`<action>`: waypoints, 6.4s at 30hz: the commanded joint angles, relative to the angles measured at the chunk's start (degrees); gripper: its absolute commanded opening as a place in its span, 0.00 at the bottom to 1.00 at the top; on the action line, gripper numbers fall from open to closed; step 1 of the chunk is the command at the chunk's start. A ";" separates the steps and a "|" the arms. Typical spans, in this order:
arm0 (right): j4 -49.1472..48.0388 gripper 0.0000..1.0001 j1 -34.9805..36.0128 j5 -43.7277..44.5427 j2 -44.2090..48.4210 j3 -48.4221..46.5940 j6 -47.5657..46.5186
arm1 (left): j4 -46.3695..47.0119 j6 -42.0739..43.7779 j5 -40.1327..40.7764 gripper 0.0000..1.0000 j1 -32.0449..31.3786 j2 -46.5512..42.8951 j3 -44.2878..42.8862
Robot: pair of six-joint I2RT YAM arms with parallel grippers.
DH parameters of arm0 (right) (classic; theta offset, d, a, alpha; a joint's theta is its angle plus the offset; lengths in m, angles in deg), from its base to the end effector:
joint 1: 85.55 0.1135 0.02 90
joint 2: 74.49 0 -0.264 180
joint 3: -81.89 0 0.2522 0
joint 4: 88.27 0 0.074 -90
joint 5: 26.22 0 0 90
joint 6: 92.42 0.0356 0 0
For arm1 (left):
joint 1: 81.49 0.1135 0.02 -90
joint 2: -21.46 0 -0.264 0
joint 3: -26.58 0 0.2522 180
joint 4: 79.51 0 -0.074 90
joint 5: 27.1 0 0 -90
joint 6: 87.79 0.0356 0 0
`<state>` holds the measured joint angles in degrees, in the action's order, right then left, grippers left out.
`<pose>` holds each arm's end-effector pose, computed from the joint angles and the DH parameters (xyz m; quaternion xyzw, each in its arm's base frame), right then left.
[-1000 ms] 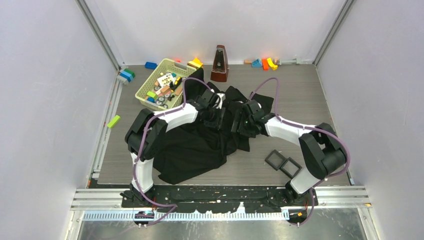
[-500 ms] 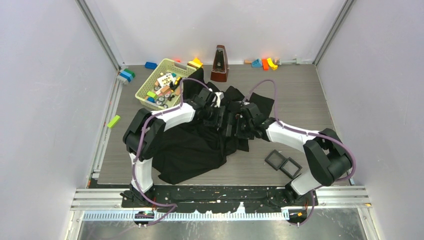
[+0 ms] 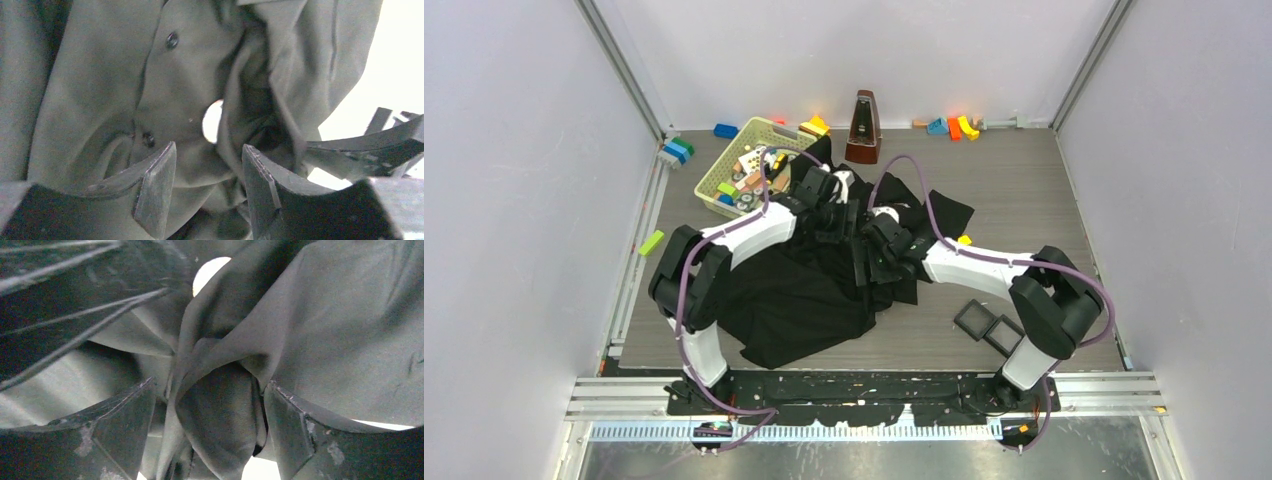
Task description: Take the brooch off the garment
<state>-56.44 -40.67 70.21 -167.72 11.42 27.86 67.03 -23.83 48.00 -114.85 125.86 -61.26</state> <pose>0.2372 0.2306 0.1904 -0.1039 0.9456 0.1428 0.2732 0.3266 -0.2260 0.2143 0.1037 0.9271 -0.2738 0.2341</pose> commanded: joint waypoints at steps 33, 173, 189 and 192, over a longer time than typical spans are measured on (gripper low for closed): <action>-24.40 0.00 0.73 11.44 29.51 23.90 -2.89 | 1.49 -1.29 -11.14 0.54 0.76 -9.01 2.05; -33.54 0.77 -3.31 -0.96 30.12 21.17 5.39 | 32.13 7.15 2.08 0.00 1.46 -38.29 27.77; -40.79 0.77 -3.31 -3.44 35.10 26.53 0.56 | 42.19 4.64 -5.07 0.00 1.46 -39.72 31.67; -40.69 0.77 -3.31 -3.97 34.82 26.46 0.52 | 43.28 3.76 -5.53 0.00 1.46 -40.06 32.07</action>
<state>-91.68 -43.80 66.78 -134.06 38.00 29.61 103.92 -18.67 44.57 -113.37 88.18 -29.42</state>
